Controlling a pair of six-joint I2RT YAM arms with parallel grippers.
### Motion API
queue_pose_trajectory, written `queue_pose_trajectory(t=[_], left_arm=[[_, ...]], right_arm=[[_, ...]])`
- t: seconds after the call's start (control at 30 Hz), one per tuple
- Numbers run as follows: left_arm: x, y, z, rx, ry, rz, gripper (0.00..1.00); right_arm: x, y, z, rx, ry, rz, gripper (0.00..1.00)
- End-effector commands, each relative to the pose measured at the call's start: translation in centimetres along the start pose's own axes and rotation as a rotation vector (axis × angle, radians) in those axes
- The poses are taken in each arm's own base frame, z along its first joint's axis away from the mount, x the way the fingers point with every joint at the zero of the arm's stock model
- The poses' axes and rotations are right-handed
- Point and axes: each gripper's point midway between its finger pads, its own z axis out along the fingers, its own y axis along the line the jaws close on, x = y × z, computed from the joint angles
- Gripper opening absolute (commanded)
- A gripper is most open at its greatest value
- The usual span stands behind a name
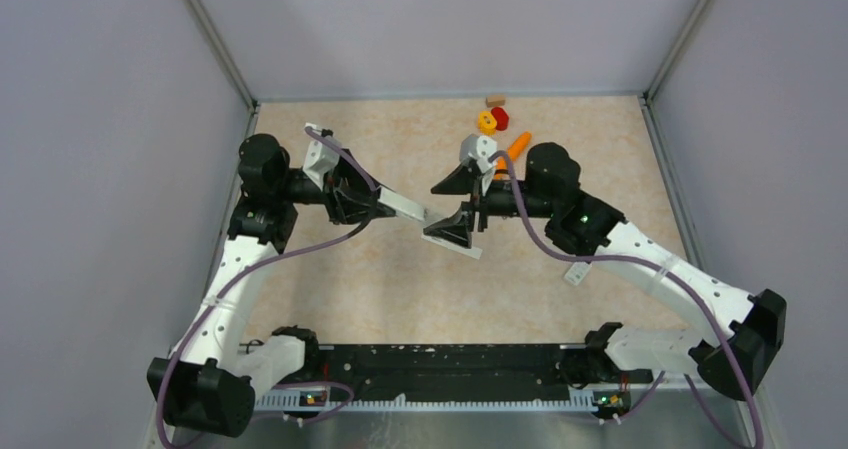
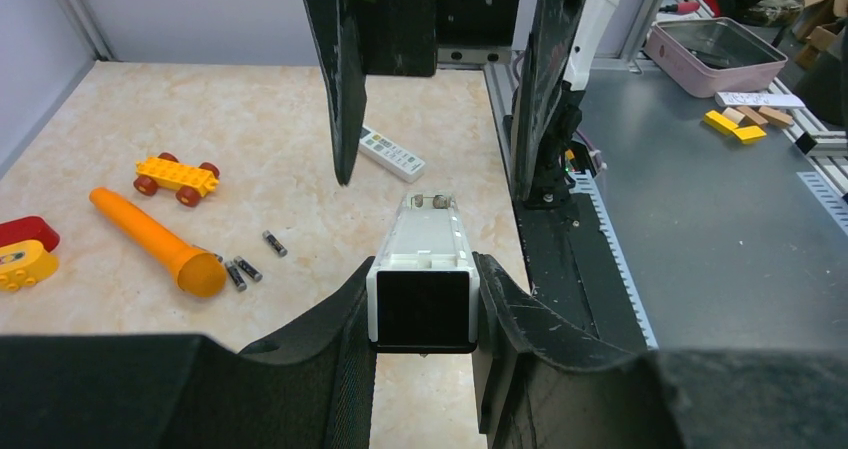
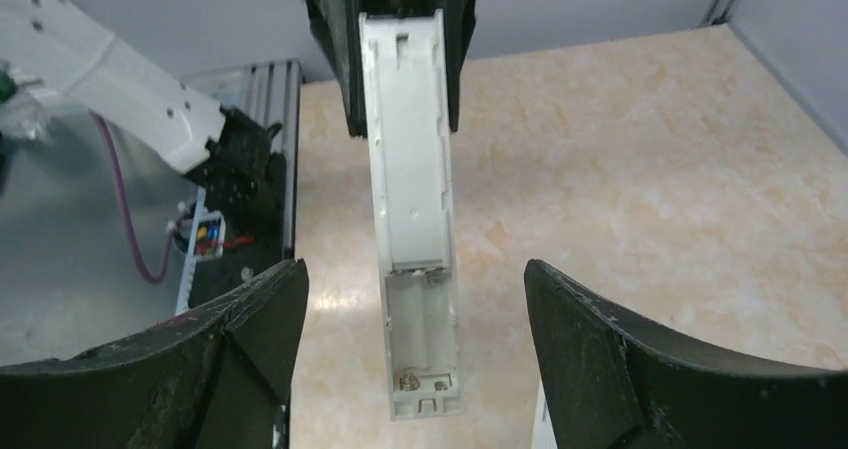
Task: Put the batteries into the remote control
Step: Adjust the remote control.
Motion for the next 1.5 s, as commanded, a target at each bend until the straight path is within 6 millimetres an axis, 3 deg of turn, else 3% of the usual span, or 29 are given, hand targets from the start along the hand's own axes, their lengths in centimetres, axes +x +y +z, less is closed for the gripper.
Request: queue_pose_trajectory(t=[0.0, 0.17, 0.3, 0.37, 0.43, 0.63, 0.83, 0.87, 0.97, 1.07, 1.17, 1.27, 1.4, 1.47], left_arm=[[-1.5, -1.3, 0.0, 0.033, -0.003, 0.05, 0.04], [-1.4, -1.9, 0.0, 0.056, -0.001, 0.052, 0.06], [-1.3, -2.4, 0.0, 0.075, 0.0, 0.089, 0.1], [-1.3, -2.6, 0.0, 0.073, -0.001, 0.136, 0.1], [-1.3, -2.9, -0.1, 0.072, -0.002, 0.149, 0.1], [-1.7, -3.0, -0.1, 0.055, -0.002, 0.169, 0.1], [-1.9, -3.0, -0.1, 0.054, -0.004, 0.206, 0.15], [-2.1, -2.9, -0.1, 0.047, -0.004, 0.214, 0.19], [-2.3, -2.2, 0.0, 0.001, -0.004, 0.201, 0.54], [-3.0, -0.1, -0.2, -0.144, -0.032, 0.161, 0.95], [-4.8, 4.1, -1.7, -0.468, -0.156, 0.083, 0.99], [-6.2, 7.2, -4.4, -0.741, -0.341, -0.06, 0.99], [-6.3, 8.7, -5.6, -0.844, -0.427, -0.229, 0.99], [-6.4, 7.7, -4.3, -0.742, -0.431, -0.278, 0.99]], right_arm=[[2.2, 1.2, 0.6, -0.095, 0.108, -0.169, 0.79], [2.4, 1.5, 1.2, -0.112, 0.069, -0.193, 0.75], [2.0, 1.7, 1.5, -0.131, 0.055, -0.203, 0.52], [1.9, 1.7, 1.6, -0.131, 0.05, -0.204, 0.44], [1.9, 1.7, 1.7, -0.135, 0.051, -0.203, 0.43], [2.4, 2.0, 2.1, -0.148, 0.078, -0.189, 0.57], [2.0, 1.8, 2.2, -0.131, 0.072, -0.187, 0.36], [1.7, 1.8, 2.2, -0.126, 0.063, -0.19, 0.3], [0.4, 1.0, 2.2, -0.064, 0.025, -0.19, 0.09], [-1.4, -2.5, 1.7, 0.165, -0.039, -0.152, 0.02], [-2.7, -5.6, 0.4, 0.384, -0.095, -0.1, 0.01], [-3.5, -6.8, -0.8, 0.481, -0.147, -0.072, 0.01], [-4.4, -8.1, -1.9, 0.585, -0.21, -0.012, 0.01], [-4.4, -8.9, -2.4, 0.64, -0.222, 0.015, 0.01]])
